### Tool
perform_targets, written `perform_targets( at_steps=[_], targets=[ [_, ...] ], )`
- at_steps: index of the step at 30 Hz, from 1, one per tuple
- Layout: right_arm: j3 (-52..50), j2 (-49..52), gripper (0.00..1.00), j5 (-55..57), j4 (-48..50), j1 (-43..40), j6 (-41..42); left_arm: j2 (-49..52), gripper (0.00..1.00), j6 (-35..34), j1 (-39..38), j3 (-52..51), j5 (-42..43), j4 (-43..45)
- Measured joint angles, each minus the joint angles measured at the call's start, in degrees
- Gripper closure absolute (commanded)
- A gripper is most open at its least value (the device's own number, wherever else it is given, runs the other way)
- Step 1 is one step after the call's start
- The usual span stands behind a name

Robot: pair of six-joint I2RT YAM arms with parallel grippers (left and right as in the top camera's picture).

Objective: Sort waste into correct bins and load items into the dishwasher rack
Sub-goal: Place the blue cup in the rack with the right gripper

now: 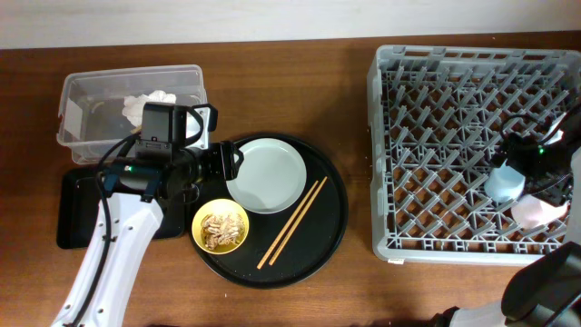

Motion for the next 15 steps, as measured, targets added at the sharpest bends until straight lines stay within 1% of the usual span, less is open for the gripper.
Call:
perform_targets(
  at_steps=[7,11,15],
  targets=[
    [0.0,0.0,0.02,-5.9,-1.2,0.8,-0.4,0.0,0.36,0.0,0.0,0.0,0.0,-1.2],
    [0.0,0.0,0.02,-8.0,-3.7,5.5,-1.7,0.0,0.36,0.0,0.0,0.0,0.0,-3.8],
    [0.0,0.0,0.02,-8.9,-6.7,13.7,-3.3,0.0,0.37,0.2,-0.4,0.0,-1.3,-9.4]
  ],
)
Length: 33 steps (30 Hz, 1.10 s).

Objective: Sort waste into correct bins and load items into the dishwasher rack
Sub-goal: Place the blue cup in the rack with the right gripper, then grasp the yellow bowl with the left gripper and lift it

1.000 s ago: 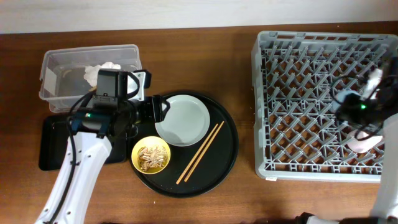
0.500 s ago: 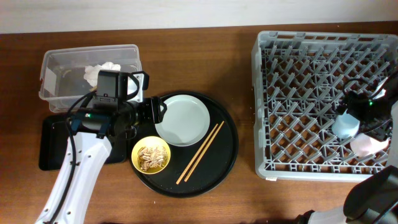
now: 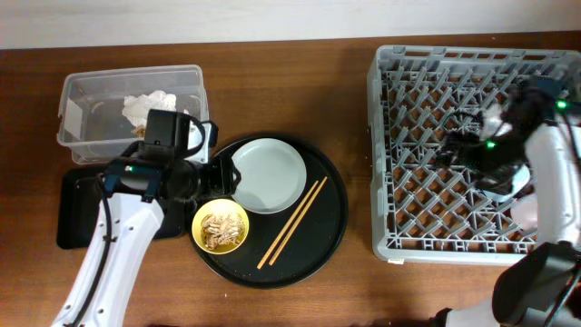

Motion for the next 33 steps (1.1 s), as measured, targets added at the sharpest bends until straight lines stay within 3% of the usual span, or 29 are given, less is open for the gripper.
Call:
perform_targets(
  at_steps=[7,16,19,24,27,33],
  targets=[
    [0.1,0.0,0.02,-0.3,-3.2,14.1,-2.9,0.0,0.37,-0.9,-10.1,-2.6,-6.8,-2.2],
    [0.1,0.0,0.02,2.8,-3.8,16.6,-3.2,6.1,0.38,-6.4,-17.4,-11.0,-15.3,1.2],
    [0.1,0.0,0.02,3.2,-3.8,16.6,-3.3,9.8,0.55,-6.8,-17.5,-12.3,-15.4,3.7],
    [0.1,0.0,0.02,3.4,-3.6,16.6,-3.3,13.7,0.71,-7.5,-17.5,-12.7,-15.5,7.1],
    [0.1,0.0,0.02,3.4,-3.6,16.6,-3.4,14.7,0.85,-7.7,-17.5,-12.7,-15.5,8.0],
    [0.1,0.0,0.02,3.4,-3.6,16.6,-3.3,16.0,0.95,-7.8,-17.5,-12.7,-16.1,8.7]
  ],
)
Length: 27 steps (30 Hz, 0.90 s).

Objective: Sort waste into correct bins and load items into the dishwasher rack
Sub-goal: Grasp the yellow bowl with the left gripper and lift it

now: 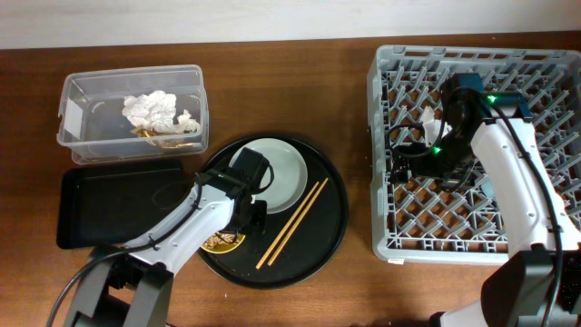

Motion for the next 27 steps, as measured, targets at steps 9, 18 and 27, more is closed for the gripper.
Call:
perform_targets(
  at_steps=[9,18,27],
  targets=[
    [0.0,0.0,0.02,0.0,0.0,0.0,0.0,0.0,0.99,0.0,-0.2,1.6,-1.7,-3.8],
    [0.0,0.0,0.02,0.0,0.2,0.0,0.0,-1.9,1.0,0.1,1.3,14.9,-3.2,-15.4],
    [0.0,0.0,0.02,0.0,0.2,0.0,-0.9,-7.5,1.0,8.1,24.8,17.1,7.8,-11.4]
  ],
)
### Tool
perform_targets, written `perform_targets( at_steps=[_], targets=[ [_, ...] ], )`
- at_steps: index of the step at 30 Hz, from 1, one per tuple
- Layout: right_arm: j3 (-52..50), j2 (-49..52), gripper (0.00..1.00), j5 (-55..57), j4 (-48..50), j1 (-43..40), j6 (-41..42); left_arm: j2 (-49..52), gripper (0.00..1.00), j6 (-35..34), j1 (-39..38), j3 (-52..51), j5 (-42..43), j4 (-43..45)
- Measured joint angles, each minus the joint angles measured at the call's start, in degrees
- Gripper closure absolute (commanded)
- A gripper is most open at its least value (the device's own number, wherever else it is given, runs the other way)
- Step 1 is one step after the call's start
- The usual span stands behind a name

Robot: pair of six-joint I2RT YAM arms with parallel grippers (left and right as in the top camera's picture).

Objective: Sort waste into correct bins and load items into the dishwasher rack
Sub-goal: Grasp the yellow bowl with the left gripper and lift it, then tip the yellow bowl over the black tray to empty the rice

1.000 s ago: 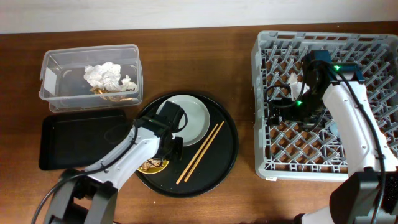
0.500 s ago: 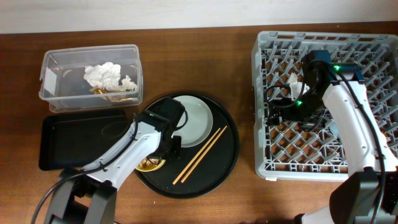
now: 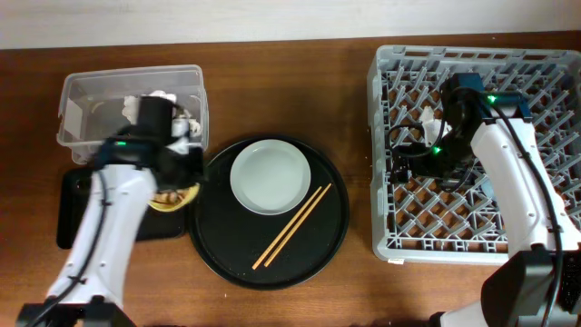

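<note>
My left gripper (image 3: 184, 179) is shut on the rim of the small yellow bowl (image 3: 170, 199) holding food scraps. It holds the bowl over the right end of the black rectangular tray (image 3: 82, 213), just below the clear bin (image 3: 77, 95); this area is blurred. The round black tray (image 3: 227, 263) carries a white plate (image 3: 270, 177) and a pair of chopsticks (image 3: 290, 227). My right gripper (image 3: 398, 164) hangs over the left part of the grey dishwasher rack (image 3: 399, 241), fingers apart and nothing in them. A pale blue cup (image 3: 487, 187) in the rack peeks out beside the right arm.
The clear bin holds crumpled white tissue (image 3: 163, 98) and some scraps. The rack fills the right third of the table, and the right arm crosses it from the lower right. Bare wooden table (image 3: 354, 136) separates the round tray from the rack.
The yellow bowl has left the round tray and is now held by my left gripper to the left, over the black rectangular tray near the clear bin. The right arm has not moved.
First my left gripper hovered by the plate's left edge and my right gripper was at the blue cup low in the rack's right side. The right gripper then left the cup and stood over the rack's left part. The left gripper came down onto the yellow bowl, now carried leftward.
</note>
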Motion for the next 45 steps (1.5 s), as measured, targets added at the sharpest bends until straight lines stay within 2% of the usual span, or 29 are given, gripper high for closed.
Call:
perform_targets(
  at_steps=[6,16,26,30,37,45],
  targets=[
    [0.0,0.0,0.02,0.0,0.0,0.0,-0.2,1.2,1.0,9.4,17.6,-2.1,23.5,4.2],
    [0.0,0.0,0.02,0.0,0.0,0.0,-0.2,12.5,1.0,20.3,33.7,-7.6,58.5,4.9],
    [0.0,0.0,0.02,0.0,-0.2,0.0,-0.2,15.7,1.0,21.6,43.4,-9.0,75.3,4.7],
    [0.0,0.0,0.02,0.0,-0.2,0.0,-0.2,15.7,1.0,21.4,44.2,-9.0,77.1,2.6],
    [0.0,0.0,0.02,0.0,-0.4,0.0,-0.2,16.0,1.0,18.4,45.5,-9.2,79.1,5.6],
    [0.0,0.0,0.02,0.0,-0.7,0.0,-0.2,16.3,1.0,19.0,45.5,-9.2,78.7,5.4]
  ],
)
